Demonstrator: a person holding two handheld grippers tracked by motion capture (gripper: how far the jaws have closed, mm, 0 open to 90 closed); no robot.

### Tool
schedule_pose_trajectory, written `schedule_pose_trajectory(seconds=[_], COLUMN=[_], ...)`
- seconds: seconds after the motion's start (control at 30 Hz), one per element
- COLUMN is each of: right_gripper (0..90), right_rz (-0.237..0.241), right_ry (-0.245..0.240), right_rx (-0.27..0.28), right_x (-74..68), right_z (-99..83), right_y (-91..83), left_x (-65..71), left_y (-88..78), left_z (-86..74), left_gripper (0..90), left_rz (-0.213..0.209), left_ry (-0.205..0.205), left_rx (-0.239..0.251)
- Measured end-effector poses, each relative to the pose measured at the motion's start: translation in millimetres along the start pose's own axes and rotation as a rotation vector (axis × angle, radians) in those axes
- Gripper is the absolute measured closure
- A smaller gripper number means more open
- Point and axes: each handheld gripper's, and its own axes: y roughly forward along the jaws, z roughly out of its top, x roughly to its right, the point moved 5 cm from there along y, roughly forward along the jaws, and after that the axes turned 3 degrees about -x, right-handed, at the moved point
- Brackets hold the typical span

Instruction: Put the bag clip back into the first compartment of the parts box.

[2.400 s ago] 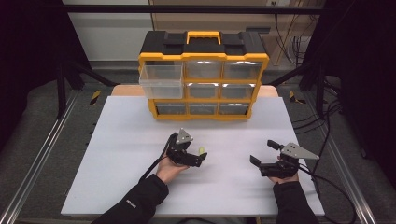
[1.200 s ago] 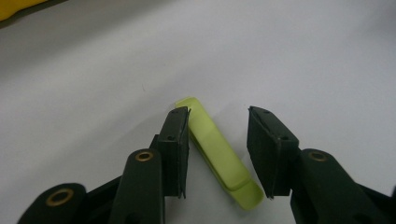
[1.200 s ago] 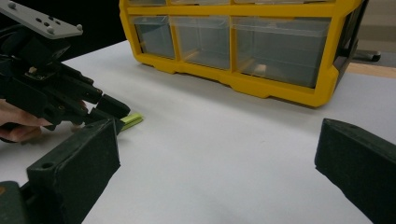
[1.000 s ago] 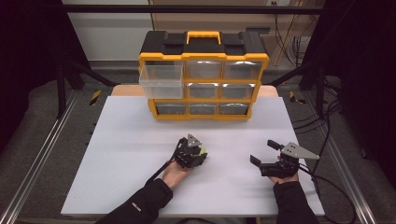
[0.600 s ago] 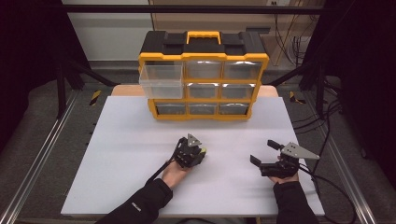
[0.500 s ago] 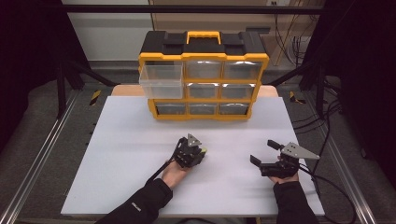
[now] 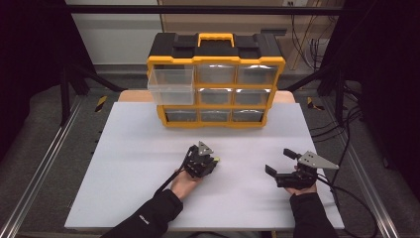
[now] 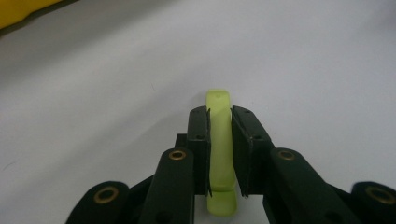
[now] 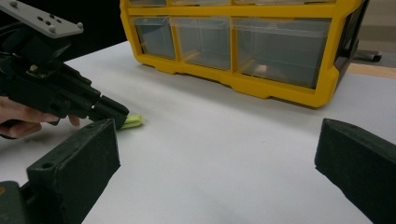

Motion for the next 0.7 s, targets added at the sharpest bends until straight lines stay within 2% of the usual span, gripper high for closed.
schedule_pose_trajectory(seconds=[0.7], right_gripper=[0.5], right_rz=[0.005], right_ry=[0.002], right_rx=[0.003], right_x=[-0.6], right_z=[0.4], right_y=[-0.6], left_x=[1.9], left_y=[-32.5], left_z=[11.1], left_gripper=[77.3], left_rz=[-0.046], left_ry=[0.014], left_rx=[0.06])
